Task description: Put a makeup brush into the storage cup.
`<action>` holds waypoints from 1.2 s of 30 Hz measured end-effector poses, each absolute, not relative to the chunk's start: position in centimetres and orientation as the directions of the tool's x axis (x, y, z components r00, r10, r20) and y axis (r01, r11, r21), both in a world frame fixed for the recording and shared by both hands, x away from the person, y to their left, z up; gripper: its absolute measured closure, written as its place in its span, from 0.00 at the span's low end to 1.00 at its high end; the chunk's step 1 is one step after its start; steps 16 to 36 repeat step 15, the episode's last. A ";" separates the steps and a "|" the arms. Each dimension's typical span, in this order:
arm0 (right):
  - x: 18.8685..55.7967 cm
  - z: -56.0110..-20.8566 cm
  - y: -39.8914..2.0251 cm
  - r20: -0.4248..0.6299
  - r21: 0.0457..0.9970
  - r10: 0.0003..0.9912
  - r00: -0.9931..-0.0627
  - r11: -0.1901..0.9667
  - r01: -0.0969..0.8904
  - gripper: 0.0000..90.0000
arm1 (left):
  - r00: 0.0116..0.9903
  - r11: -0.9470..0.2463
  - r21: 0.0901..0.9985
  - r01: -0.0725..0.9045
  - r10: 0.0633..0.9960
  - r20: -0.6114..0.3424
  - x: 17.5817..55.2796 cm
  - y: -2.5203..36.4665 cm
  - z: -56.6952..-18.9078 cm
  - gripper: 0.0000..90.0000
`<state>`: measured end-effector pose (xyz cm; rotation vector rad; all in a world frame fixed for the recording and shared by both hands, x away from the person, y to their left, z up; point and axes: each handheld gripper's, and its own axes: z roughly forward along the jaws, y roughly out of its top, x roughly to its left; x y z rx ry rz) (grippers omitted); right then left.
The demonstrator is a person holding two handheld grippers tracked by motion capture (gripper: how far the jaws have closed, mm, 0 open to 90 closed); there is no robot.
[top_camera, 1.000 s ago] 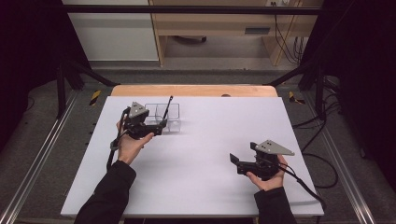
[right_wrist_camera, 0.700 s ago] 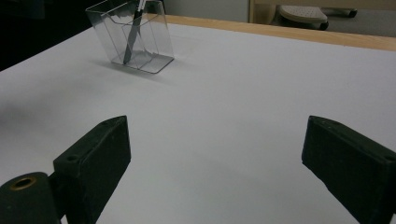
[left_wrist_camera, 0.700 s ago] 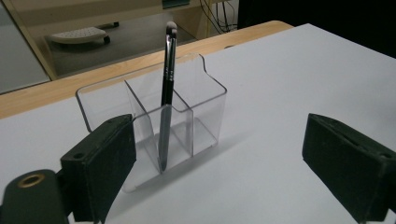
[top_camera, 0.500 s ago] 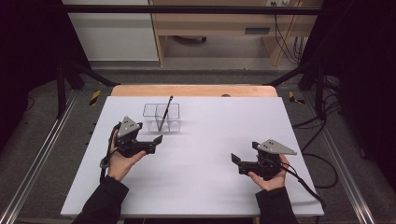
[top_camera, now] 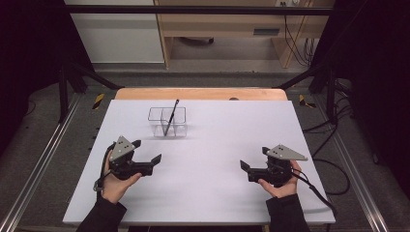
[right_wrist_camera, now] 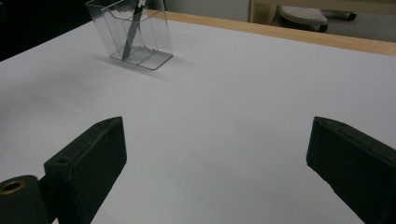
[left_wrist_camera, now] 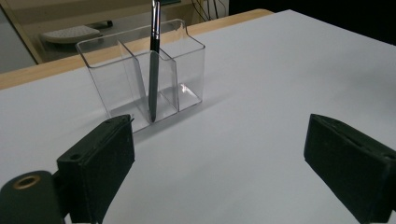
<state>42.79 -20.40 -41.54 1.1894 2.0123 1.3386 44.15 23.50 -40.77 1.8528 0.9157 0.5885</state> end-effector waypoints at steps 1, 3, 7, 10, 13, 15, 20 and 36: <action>42.8 -41.5 -20.4 0.094 0.897 0.842 -0.532 0.160 0.411 0.06 | 0.603 -0.270 0.902 0.337 0.798 0.014 44.0 23.6 -40.9 0.08; 42.8 -41.6 -20.4 0.096 0.896 0.840 -0.534 0.160 0.413 0.06 | 0.606 -0.260 0.904 0.339 0.796 0.002 43.6 23.8 -41.1 0.08; 42.8 -41.8 -20.6 0.099 0.893 0.840 -0.534 0.162 0.420 0.06 | 0.597 -0.273 0.898 0.345 0.802 0.014 43.3 24.2 -41.7 0.08; 42.7 -41.8 -20.8 0.106 0.891 0.840 -0.532 0.157 0.426 0.06 | 0.585 -0.261 0.897 0.356 0.811 0.004 43.2 24.5 -42.0 0.08; 42.6 -41.9 -21.0 0.110 0.891 0.840 -0.531 0.153 0.427 0.06 | 0.580 -0.265 0.891 0.368 0.815 0.003 43.2 24.7 -42.5 0.08; 42.6 -41.9 -21.0 0.109 0.891 0.840 -0.532 0.155 0.428 0.06 | 0.578 -0.267 0.887 0.378 0.816 -0.001 43.3 24.9 -42.7 0.08; 42.6 -41.9 -21.0 0.109 0.891 0.840 -0.532 0.155 0.428 0.06 | 0.578 -0.267 0.887 0.378 0.816 -0.001 43.3 24.9 -42.7 0.08; 42.6 -41.9 -21.0 0.109 0.891 0.840 -0.532 0.155 0.428 0.06 | 0.578 -0.267 0.887 0.378 0.816 -0.001 43.3 24.9 -42.7 0.08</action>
